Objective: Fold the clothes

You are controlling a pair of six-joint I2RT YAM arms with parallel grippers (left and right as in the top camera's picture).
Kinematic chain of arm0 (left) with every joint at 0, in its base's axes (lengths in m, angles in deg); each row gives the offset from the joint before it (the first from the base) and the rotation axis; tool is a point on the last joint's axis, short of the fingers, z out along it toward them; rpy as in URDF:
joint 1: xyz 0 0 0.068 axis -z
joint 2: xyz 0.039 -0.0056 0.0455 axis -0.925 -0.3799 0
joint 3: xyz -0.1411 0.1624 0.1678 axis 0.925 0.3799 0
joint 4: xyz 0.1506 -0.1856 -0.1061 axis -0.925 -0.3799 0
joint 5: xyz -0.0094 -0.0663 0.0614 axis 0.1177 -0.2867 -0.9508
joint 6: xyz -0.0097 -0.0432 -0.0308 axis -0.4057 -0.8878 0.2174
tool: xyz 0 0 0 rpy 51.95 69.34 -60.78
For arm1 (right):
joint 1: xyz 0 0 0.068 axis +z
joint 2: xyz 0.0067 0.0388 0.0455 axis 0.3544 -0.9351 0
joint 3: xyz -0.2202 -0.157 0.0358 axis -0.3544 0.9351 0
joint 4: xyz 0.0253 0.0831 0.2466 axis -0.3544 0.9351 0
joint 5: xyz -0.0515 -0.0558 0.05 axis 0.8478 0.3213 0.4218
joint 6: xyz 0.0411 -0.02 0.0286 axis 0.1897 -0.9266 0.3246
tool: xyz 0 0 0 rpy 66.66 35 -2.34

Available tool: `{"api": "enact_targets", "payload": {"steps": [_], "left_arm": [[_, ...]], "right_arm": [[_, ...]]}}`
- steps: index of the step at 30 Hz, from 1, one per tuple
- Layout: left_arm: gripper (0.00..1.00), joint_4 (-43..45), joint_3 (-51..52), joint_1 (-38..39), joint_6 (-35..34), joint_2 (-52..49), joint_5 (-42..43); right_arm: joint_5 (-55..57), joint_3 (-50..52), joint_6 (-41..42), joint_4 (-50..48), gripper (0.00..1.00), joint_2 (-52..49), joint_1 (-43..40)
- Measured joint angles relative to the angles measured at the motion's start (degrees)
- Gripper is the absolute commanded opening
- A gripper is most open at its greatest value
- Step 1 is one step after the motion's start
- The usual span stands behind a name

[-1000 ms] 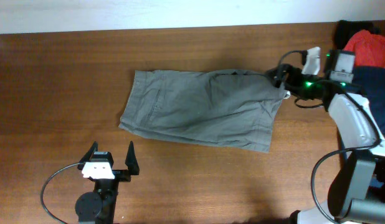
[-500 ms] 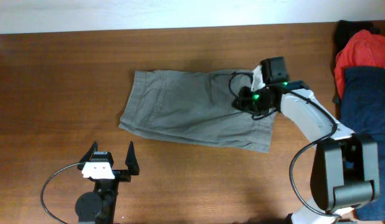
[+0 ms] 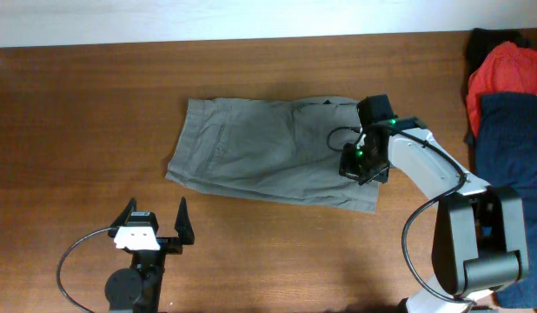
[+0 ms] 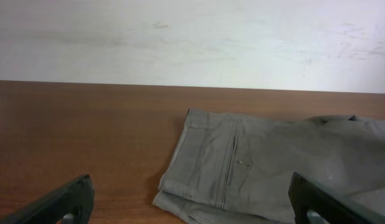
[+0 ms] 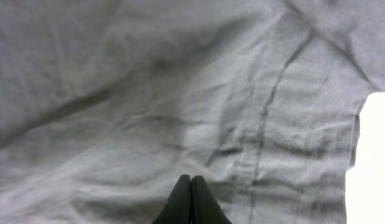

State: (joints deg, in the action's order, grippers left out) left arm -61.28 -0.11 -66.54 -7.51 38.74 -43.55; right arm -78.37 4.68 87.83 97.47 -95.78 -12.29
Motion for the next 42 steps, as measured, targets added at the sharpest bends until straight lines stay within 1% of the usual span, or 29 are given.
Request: {"api": "enact_targets", "payload": {"steps": [4, 15, 24, 27, 33, 36, 38, 42], "left_arm": [[0.99, 0.00, 0.00, 0.00, 0.00, 0.00, 0.00], [0.99, 0.00, 0.00, 0.00, 0.00, 0.00, 0.00], [0.99, 0.00, 0.00, 0.00, 0.00, 0.00, 0.00], [0.99, 0.00, 0.00, 0.00, 0.02, 0.00, 0.00], [0.99, 0.00, 0.00, 0.00, 0.00, 0.00, 0.00], [0.99, 0.02, 0.00, 0.00, 0.00, 0.00, 0.00], [0.99, 0.00, 0.00, 0.00, 0.00, 0.00, 0.00], [0.99, 0.00, 0.00, 0.00, 0.00, 0.00, 0.00]], "right_arm": [[1.16, 3.45, -0.61, -3.28, 0.04, -0.07, 0.00], [3.91, 7.17, -0.72, -3.76, 0.04, 0.00, -1.22], [3.52, 7.89, -0.94, -4.28, 0.04, 0.44, -11.28], [3.61, 8.20, -1.11, -7.34, 0.04, 0.55, -13.03], [6.14, 8.70, -3.26, -17.73, 0.05, 0.37, -13.66], [7.61, 8.70, -3.48, -19.02, 0.16, 0.37, -13.66], [7.52, 8.66, -3.67, -19.02, 0.25, 0.37, -13.66], [5.09, 7.80, -4.00, -17.73, 0.34, 0.37, -13.68]]}}
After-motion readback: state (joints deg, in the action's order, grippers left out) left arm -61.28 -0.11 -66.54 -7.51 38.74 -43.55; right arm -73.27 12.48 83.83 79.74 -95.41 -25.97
